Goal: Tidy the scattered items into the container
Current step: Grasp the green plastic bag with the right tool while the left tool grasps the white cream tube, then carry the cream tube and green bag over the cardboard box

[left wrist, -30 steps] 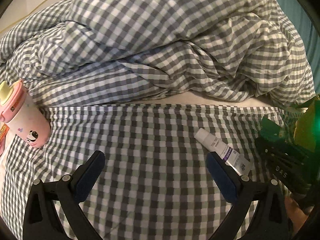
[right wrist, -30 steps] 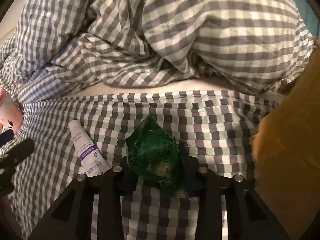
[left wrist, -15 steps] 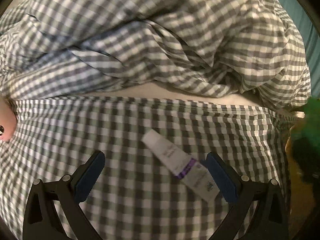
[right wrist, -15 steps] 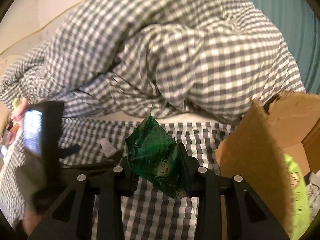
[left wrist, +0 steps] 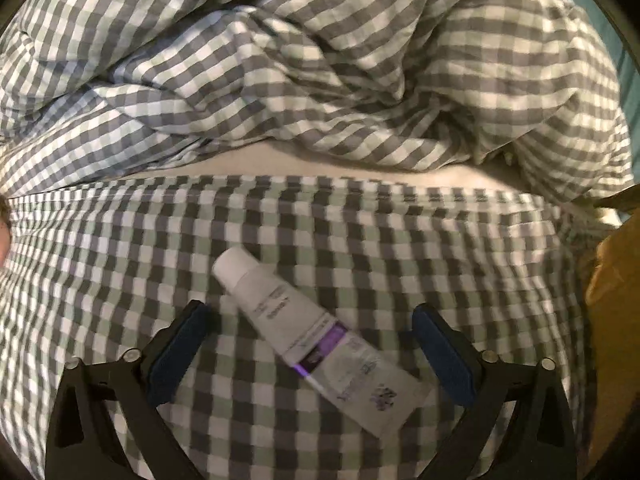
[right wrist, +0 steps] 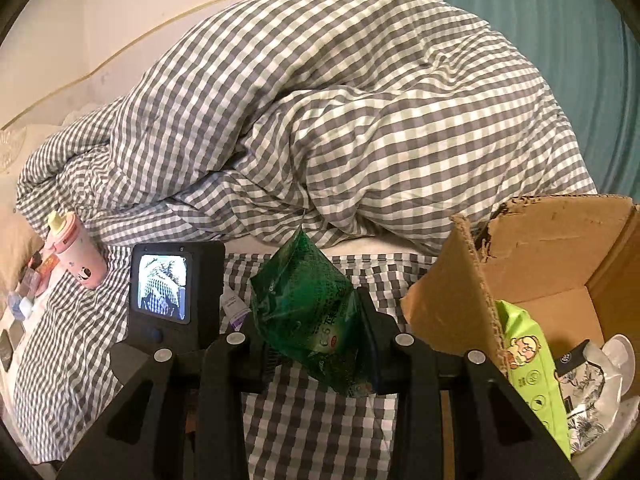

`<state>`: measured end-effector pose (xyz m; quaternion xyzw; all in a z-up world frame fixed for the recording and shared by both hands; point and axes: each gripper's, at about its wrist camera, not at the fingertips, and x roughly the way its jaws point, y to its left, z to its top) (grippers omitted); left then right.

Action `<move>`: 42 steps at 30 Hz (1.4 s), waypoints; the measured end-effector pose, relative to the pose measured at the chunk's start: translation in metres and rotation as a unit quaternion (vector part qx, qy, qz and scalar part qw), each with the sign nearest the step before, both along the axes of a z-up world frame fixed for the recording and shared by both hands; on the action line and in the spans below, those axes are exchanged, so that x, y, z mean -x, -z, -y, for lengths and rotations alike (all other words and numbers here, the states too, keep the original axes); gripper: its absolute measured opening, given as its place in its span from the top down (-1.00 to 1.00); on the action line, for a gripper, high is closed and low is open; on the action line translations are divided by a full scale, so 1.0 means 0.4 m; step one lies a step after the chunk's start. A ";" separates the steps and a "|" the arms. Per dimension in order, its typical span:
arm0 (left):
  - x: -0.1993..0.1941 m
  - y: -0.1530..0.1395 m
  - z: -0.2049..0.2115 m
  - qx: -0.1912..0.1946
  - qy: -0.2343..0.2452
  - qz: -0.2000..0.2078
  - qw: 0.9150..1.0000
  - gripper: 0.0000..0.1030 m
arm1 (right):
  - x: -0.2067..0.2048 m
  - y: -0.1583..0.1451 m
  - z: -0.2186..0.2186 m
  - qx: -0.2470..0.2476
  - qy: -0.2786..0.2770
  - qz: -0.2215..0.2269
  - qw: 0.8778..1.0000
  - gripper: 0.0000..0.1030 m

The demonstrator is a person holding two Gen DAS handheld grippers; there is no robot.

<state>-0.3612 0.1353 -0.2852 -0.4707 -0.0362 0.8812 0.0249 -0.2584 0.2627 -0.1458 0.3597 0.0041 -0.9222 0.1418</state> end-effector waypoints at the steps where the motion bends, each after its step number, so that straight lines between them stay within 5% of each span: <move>1: -0.005 -0.003 -0.007 0.004 0.002 -0.004 1.000 -0.41 | -0.001 -0.002 -0.001 0.002 -0.001 0.000 1.000 0.35; 3: -0.008 -0.010 -0.018 -0.001 0.011 -0.005 1.000 0.11 | -0.004 -0.006 0.002 0.003 -0.002 -0.001 1.000 0.35; 7: -0.002 -0.015 -0.026 -0.028 0.026 0.002 0.999 0.51 | -0.014 -0.014 0.004 0.008 -0.004 -0.001 1.000 0.35; 19: -0.138 -0.140 0.002 -0.009 0.038 -0.031 0.999 0.53 | -0.050 -0.045 -0.001 0.012 -0.001 -0.007 1.000 0.35; 31: -0.244 -0.397 0.109 0.008 -0.001 -0.103 0.995 0.52 | -0.161 -0.164 0.013 0.016 -0.008 -0.035 0.999 0.35; 42: -0.445 -0.679 0.136 0.017 -0.021 -0.187 0.982 0.52 | -0.321 -0.340 -0.027 0.019 -0.009 -0.086 0.996 0.35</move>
